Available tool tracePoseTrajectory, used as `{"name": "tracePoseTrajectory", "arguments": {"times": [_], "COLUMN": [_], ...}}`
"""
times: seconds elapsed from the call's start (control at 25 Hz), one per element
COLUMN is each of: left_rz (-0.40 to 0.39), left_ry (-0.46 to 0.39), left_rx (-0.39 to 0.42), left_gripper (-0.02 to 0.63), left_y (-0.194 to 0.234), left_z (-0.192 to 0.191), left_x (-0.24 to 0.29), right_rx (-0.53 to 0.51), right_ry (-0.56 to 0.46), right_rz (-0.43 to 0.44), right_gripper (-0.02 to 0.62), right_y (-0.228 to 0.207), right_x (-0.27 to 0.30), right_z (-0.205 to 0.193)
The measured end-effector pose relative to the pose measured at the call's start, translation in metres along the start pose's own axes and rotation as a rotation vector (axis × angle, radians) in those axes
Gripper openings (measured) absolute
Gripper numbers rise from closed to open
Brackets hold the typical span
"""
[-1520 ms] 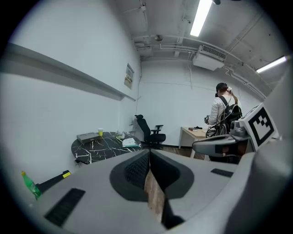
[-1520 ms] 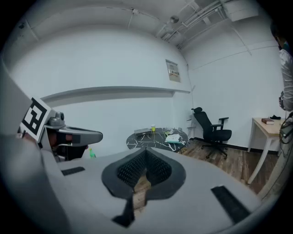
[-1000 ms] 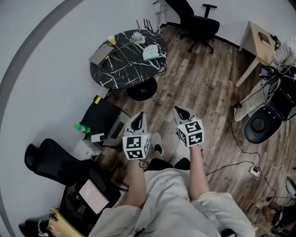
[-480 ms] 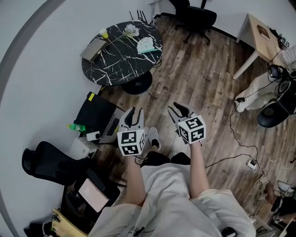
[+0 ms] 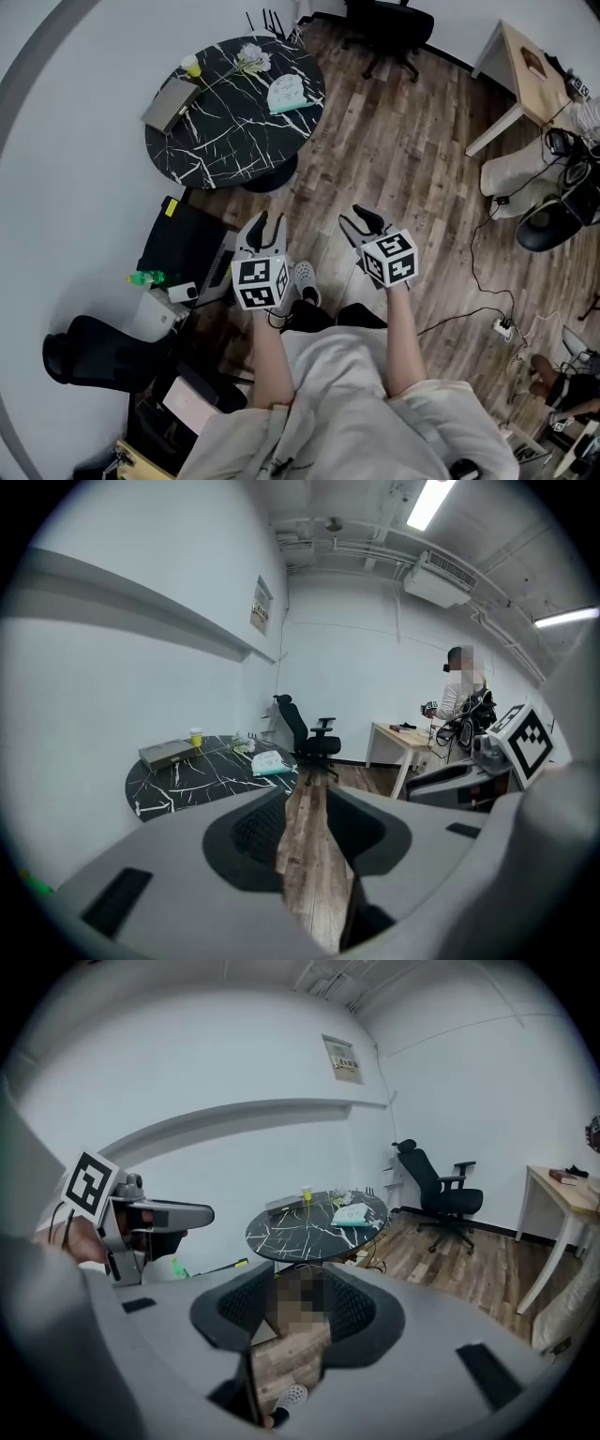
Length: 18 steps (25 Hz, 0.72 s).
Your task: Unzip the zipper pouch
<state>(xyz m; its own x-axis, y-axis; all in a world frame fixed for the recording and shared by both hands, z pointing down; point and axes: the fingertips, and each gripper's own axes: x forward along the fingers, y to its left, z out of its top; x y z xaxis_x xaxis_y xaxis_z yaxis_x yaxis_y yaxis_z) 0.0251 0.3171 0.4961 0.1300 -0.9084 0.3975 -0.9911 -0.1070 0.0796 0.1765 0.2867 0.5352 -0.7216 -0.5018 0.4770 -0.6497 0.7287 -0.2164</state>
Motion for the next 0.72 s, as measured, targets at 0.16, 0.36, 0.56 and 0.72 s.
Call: {"name": "tracePoseTrajectory", "arguments": {"times": [0.16, 0.36, 0.56, 0.72], "left_rz": [-0.023, -0.053, -0.06, -0.074], "left_ry": [-0.005, -0.006, -0.049, -0.069], "left_rx": [-0.02, -0.029, -0.018, -0.007], "left_gripper": [0.143, 0.142, 0.143, 0.143], "left_y": [0.031, 0.084, 0.132, 0.153], "left_z": [0.017, 0.038, 0.08, 0.099], "left_x": [0.036, 0.08, 0.103, 0.116], "right_rx": [0.016, -0.004, -0.009, -0.017], "right_ry": [0.002, 0.033, -0.035, -0.061], "right_rz": [-0.023, -0.065, -0.104, -0.123], "right_gripper": [0.166, 0.164, 0.15, 0.15], "right_y": [-0.016, -0.033, -0.042, -0.046], "right_x": [0.035, 0.084, 0.11, 0.126], "right_z": [0.025, 0.053, 0.106, 0.132]}}
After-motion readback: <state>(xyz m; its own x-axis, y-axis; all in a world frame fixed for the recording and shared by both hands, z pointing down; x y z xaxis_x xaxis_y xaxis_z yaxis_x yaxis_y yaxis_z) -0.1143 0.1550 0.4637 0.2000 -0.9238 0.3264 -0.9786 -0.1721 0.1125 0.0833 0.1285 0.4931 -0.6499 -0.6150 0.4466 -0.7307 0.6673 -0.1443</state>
